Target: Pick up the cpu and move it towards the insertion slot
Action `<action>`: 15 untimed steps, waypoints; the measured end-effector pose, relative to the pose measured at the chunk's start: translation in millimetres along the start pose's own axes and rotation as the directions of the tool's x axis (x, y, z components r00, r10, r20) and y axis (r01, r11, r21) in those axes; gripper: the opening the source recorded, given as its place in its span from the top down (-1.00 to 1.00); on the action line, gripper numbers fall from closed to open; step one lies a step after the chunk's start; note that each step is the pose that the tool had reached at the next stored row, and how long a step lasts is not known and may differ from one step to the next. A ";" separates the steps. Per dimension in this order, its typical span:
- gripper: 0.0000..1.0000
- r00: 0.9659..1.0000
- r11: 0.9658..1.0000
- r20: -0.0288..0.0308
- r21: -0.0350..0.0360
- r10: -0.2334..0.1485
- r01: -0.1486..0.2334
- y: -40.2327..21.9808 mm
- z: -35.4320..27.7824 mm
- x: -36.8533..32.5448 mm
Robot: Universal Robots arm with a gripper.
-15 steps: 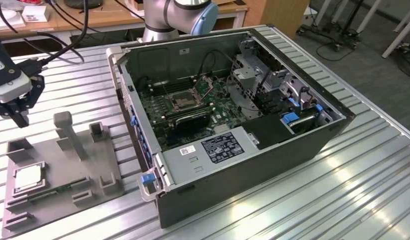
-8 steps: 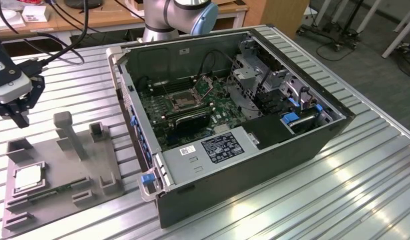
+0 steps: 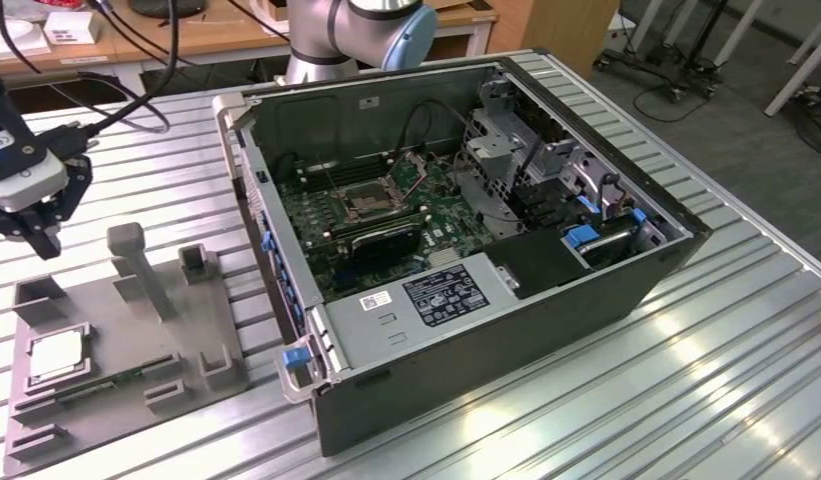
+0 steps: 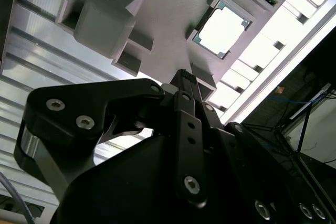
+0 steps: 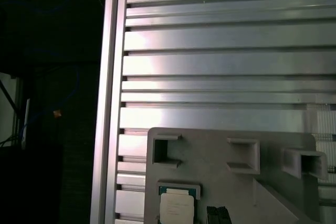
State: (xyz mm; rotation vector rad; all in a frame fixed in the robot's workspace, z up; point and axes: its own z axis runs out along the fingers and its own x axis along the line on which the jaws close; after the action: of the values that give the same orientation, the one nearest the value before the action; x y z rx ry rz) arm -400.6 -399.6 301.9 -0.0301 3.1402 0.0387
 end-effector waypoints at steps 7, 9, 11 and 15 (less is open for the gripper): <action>0.79 1.000 1.000 0.000 0.000 0.000 0.000 -0.2 10.2 0.2; 0.79 1.000 1.000 0.000 0.000 0.000 0.000 -0.3 12.8 0.4; 0.79 1.000 1.000 0.000 0.000 0.000 0.000 -0.3 15.9 2.4; 0.79 1.000 1.000 0.000 0.000 0.000 0.000 -0.3 21.0 10.0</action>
State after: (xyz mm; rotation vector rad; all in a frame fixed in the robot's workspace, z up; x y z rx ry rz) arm -410.6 -399.6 280.9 -0.0300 3.1403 0.0380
